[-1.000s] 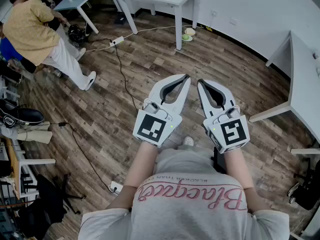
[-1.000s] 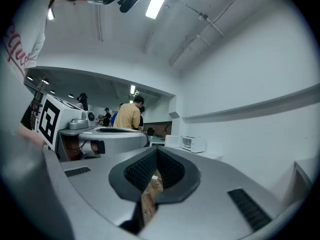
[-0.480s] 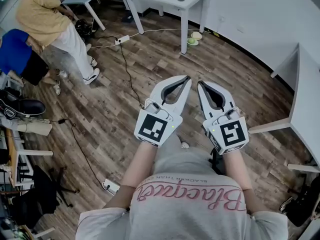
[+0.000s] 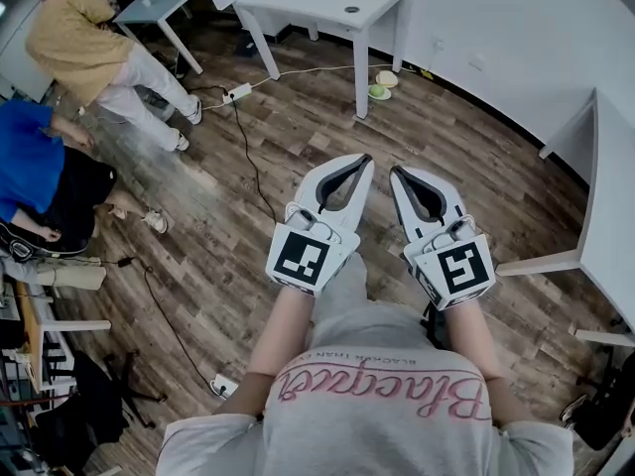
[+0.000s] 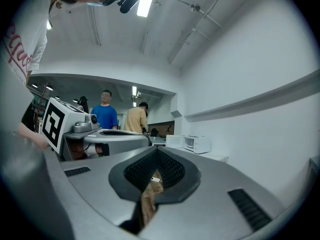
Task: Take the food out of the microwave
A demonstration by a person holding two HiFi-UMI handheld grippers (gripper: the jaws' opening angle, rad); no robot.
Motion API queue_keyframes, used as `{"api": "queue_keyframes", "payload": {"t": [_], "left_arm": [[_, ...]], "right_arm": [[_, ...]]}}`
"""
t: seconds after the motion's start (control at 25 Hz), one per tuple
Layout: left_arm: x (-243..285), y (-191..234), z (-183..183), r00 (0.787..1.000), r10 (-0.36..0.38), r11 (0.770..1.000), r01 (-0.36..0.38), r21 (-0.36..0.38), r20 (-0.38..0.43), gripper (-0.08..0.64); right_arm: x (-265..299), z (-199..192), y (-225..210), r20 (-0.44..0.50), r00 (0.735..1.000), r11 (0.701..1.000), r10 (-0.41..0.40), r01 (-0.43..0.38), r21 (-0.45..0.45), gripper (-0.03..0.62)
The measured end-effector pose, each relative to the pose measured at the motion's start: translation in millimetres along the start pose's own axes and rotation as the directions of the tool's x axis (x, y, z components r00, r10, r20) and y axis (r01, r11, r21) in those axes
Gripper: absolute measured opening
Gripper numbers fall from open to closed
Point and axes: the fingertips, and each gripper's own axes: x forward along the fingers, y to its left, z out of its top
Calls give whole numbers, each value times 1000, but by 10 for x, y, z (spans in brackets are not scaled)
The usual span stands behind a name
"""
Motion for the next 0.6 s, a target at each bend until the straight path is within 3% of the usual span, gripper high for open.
{"api": "queue_keyframes", "payload": {"t": [0.6], "left_arm": [[926,1522,-214,999,18,999,-17,-36,34,5]], "right_arm": [[1601,-22,-672,-22,1000,1000,13,-14,-20,9]]}}
